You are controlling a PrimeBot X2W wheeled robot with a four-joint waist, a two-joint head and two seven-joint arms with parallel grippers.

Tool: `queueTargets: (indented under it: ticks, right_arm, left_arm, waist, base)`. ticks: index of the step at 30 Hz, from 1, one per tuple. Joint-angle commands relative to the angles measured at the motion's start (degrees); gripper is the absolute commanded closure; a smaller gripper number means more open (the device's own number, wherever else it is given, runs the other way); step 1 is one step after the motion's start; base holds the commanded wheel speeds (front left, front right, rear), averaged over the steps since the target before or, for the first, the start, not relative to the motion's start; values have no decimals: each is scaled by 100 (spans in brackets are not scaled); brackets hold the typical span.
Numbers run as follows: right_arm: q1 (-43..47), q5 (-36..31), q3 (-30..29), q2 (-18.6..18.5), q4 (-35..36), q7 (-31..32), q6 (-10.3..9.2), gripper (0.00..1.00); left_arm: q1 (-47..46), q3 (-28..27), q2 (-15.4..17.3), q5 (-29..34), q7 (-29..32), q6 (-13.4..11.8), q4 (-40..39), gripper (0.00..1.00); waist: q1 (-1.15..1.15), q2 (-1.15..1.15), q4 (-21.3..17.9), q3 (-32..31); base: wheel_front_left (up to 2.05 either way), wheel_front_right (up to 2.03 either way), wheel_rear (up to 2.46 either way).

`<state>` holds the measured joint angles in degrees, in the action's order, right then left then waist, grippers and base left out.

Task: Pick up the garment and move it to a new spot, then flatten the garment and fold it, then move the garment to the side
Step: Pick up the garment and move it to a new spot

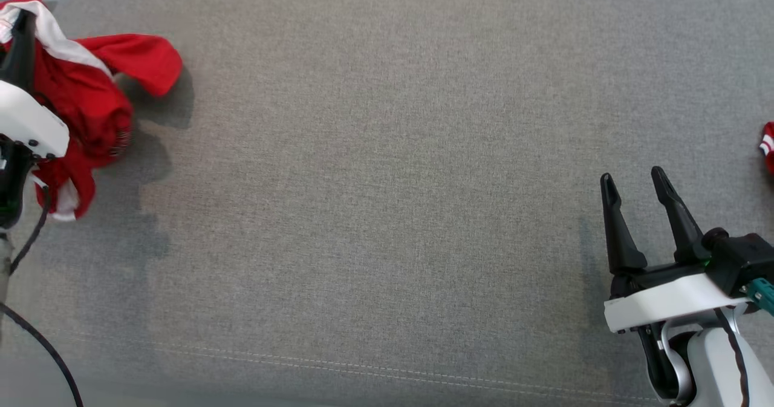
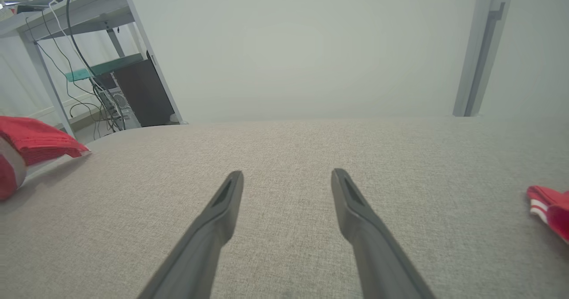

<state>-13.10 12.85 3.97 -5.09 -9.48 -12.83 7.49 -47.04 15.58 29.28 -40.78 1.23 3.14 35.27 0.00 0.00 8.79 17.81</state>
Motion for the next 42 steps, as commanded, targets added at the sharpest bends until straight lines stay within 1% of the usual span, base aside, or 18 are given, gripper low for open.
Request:
queueTargets:
  ticks: [1,4,6,8,11,14,18,20,26,29,33,37,38,39,42]
  right_arm:
    - [57,34,99,36,200,13,0,0]
    - [97,55,88,62,216,16,0,0]
    - [116,70,97,81,230,11,0,0]
    - [135,91,93,99,234,8,0,0]
    - [163,128,79,128,239,-6,0,0]
    - [183,171,76,156,223,-29,0,0]
    - [186,214,79,185,205,-71,0,0]
    - [177,238,99,196,188,-96,0,0]
    - [122,386,190,216,68,-171,0,0]
    - [93,552,266,219,2,-197,0,0]
    - [25,736,394,220,-61,-212,0,0]
    - [-21,821,422,220,-18,-215,0,0]
    - [-26,839,416,220,-4,-215,0,0]
    - [-26,857,415,220,1,-215,0,0]
    - [-26,830,404,221,8,-216,0,0]
  left_arm:
    - [6,-212,373,49,-29,-84,-318,100]
    - [338,-156,333,66,34,-251,-1053,100]
    - [582,-40,228,101,113,-379,-1567,100]
    - [819,89,99,92,196,-453,-2028,100]
    - [1086,340,-200,78,273,-546,-2548,100]
    - [1207,675,-556,60,371,-538,-2773,100]
    - [1103,1055,-956,48,507,-448,-2623,100]
    - [969,1177,-1145,-5,530,-337,-2433,100]
    - [454,1570,-1571,53,603,-21,-1777,100]
    - [205,1731,-1730,133,618,59,-1535,100]
    - [14,1838,-1829,156,675,114,-1156,100]
    - [-38,1909,-1876,160,685,153,-898,100]
    - [-50,1946,-1889,173,688,166,-820,86]
    - [-70,1983,-1902,211,633,182,-771,0]
    - [-101,2145,-2014,271,485,259,-771,0]
  waist:
    - [0,0,2,-93]
    - [0,0,-82,-201]
    - [0,0,-191,-249]
    - [0,0,-329,-268]
    - [0,0,-594,-264]
    - [0,0,-920,-237]
    - [0,0,-1423,-154]
    - [0,0,-1689,-92]
    - [0,0,-2459,112]
    - [0,0,-2776,207]
    - [0,0,-3086,332]
    - [0,0,-3161,401]
    - [0,0,-3156,414]
    - [0,0,-3135,414]
    - [0,0,-2977,390]
  base:
    - [0,0,0]
    - [0,0,0]
    - [0,0,0]
    - [0,0,0]
    - [0,0,0]
    - [0,0,0]
    - [0,0,0]
    - [0,0,0]
    - [0,0,0]
    - [0,0,0]
    - [0,0,0]
    - [0,0,0]
    - [0,0,0]
    - [0,0,0]
    - [0,0,0]
